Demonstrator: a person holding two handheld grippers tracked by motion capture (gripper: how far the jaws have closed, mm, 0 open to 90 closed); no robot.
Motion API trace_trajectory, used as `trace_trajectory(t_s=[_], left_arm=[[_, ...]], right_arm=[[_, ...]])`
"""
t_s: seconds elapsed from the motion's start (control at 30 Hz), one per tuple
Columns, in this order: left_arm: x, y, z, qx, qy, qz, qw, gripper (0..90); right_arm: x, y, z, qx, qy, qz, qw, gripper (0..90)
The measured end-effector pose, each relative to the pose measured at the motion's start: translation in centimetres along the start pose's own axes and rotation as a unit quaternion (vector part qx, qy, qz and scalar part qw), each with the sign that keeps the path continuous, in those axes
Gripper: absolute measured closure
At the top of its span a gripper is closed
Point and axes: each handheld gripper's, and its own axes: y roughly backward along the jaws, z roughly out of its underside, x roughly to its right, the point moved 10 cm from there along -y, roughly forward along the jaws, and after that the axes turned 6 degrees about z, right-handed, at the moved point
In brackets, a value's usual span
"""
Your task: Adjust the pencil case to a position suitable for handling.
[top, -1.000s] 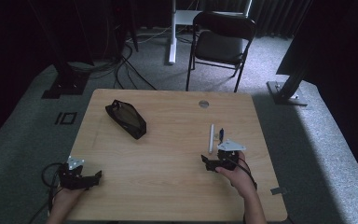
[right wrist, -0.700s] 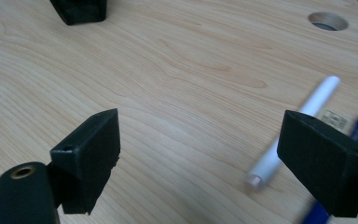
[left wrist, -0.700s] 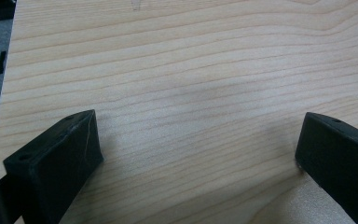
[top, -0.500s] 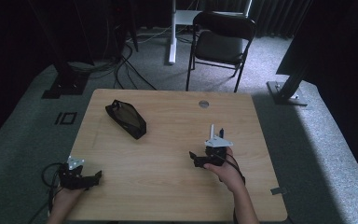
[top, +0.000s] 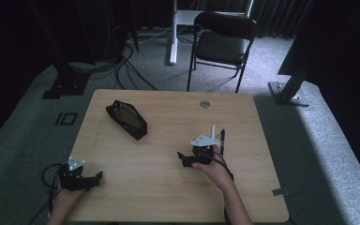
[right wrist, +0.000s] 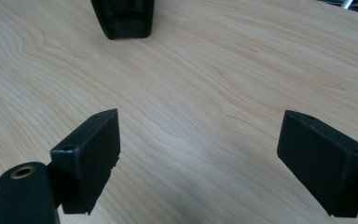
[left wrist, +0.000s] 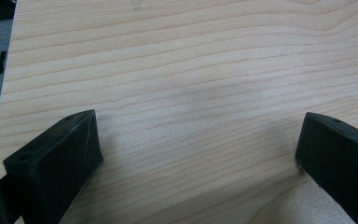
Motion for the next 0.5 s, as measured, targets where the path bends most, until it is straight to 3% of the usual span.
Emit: trace_trajectory(t_s=[0.5], left_arm=[[0.0, 0.0, 0.0, 0.0, 0.0, 0.0, 1.0, 0.3]], right_arm=[[-3.6, -2.8, -2.7, 0.014, 0.016, -0.03, 0.9993, 13.0]])
